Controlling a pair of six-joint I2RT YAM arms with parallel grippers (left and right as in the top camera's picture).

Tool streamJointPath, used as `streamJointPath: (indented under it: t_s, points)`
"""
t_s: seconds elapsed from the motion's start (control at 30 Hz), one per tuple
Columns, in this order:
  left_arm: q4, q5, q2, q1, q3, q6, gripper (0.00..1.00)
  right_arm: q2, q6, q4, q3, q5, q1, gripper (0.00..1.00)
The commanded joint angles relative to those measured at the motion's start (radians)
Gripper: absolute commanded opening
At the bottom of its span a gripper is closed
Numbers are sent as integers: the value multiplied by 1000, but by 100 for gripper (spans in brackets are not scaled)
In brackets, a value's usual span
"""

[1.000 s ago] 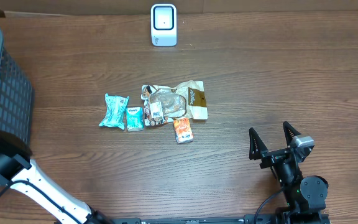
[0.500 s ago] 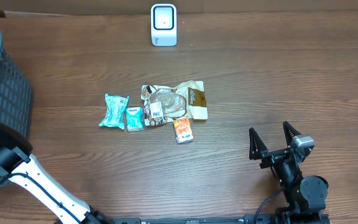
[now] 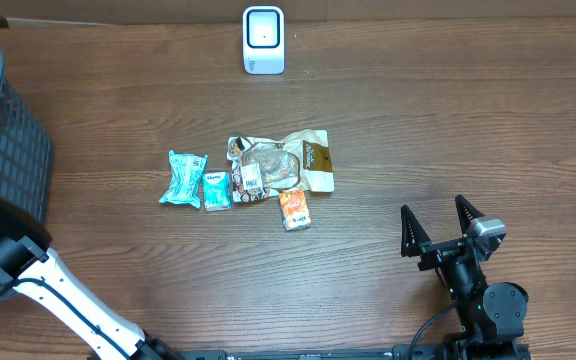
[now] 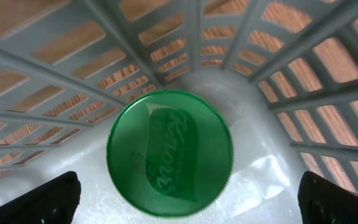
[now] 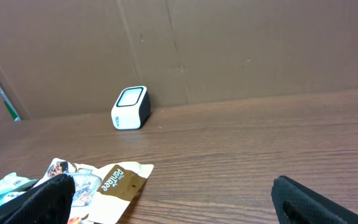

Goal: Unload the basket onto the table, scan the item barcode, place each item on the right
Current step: 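Reach the left gripper into the basket toward the green-lidded tub, then grasp the green-lidded white tub with the left gripper and lift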

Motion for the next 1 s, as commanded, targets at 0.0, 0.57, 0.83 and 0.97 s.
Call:
streamJointPath:
  t_s: [0.0, 0.57, 0.83, 0.97]
  points:
    - [27, -14, 28, 21, -63, 19, 100, -7, 0, 3, -11, 2, 6, 100]
    - [126, -14, 28, 22, -153, 19, 97, -7, 0, 3, -11, 2, 6, 100]
    - [121, -14, 27, 21, -152, 19, 56, -7, -1, 3, -11, 2, 6, 100]
    - [109, -14, 23, 20, -146, 19, 57, -7, 0, 3, -11, 2, 6, 100]
